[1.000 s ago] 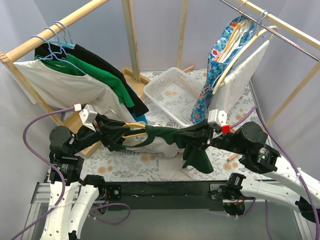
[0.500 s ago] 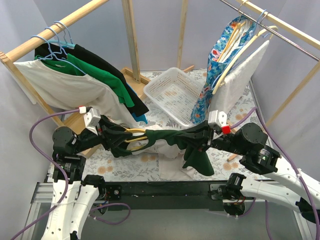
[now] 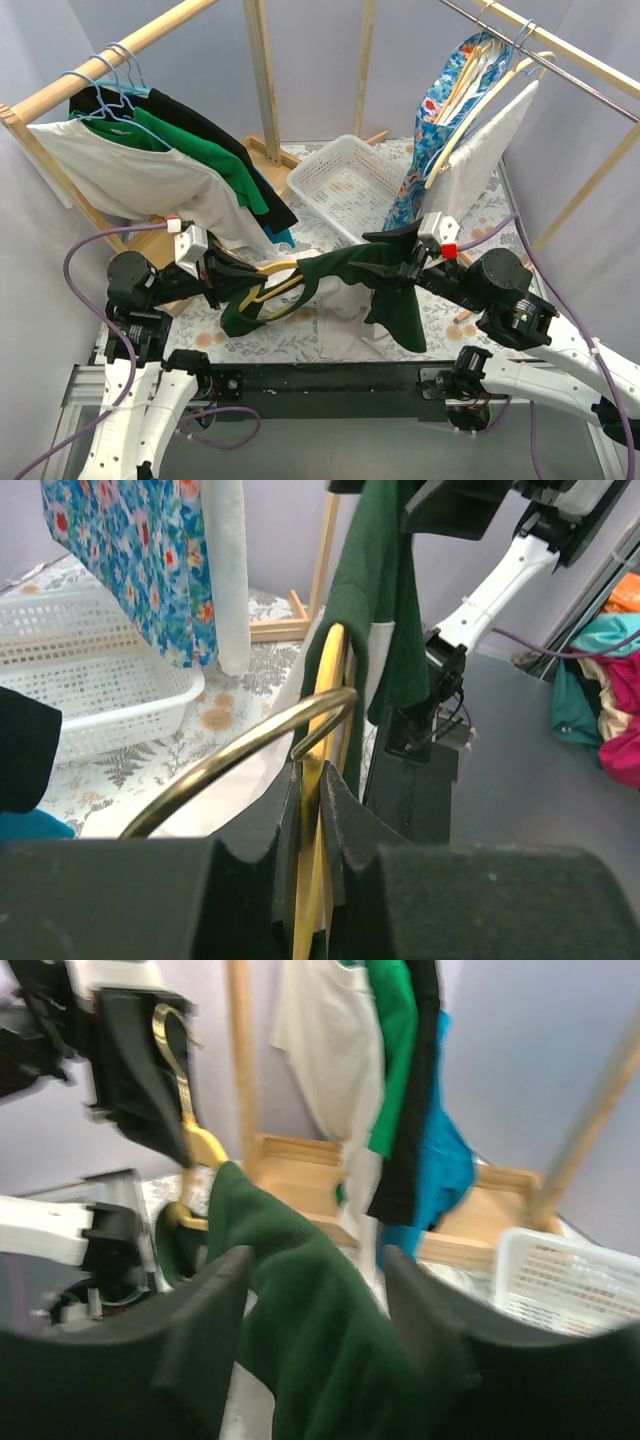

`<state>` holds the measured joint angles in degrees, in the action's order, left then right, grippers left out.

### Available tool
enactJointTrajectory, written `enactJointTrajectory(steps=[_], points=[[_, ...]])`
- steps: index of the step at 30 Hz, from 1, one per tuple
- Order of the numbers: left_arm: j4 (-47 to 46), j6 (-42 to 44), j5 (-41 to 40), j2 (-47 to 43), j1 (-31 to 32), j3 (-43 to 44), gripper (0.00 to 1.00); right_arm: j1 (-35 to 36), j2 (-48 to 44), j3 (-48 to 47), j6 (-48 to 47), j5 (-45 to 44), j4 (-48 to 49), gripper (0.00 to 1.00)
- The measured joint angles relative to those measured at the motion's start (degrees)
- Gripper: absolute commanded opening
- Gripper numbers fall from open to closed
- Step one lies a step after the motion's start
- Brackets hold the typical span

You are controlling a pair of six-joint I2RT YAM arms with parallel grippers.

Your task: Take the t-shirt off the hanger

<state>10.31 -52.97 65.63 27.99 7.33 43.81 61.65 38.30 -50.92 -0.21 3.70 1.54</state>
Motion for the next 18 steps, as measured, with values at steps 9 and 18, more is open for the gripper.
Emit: enactJointTrajectory(steps=[9,18], points=[[11.5,9.1,-4.6,5.4,0.4,9.3,0.0,0.4,-1.4,2.3,-4.7,-18.7,-2.0,0.84],[19.3,14.7,-9.8,5.6,0.3,13.4,0.0,0.4,-7.1,5.8,-6.9,-30.6,-5.0,0.78]])
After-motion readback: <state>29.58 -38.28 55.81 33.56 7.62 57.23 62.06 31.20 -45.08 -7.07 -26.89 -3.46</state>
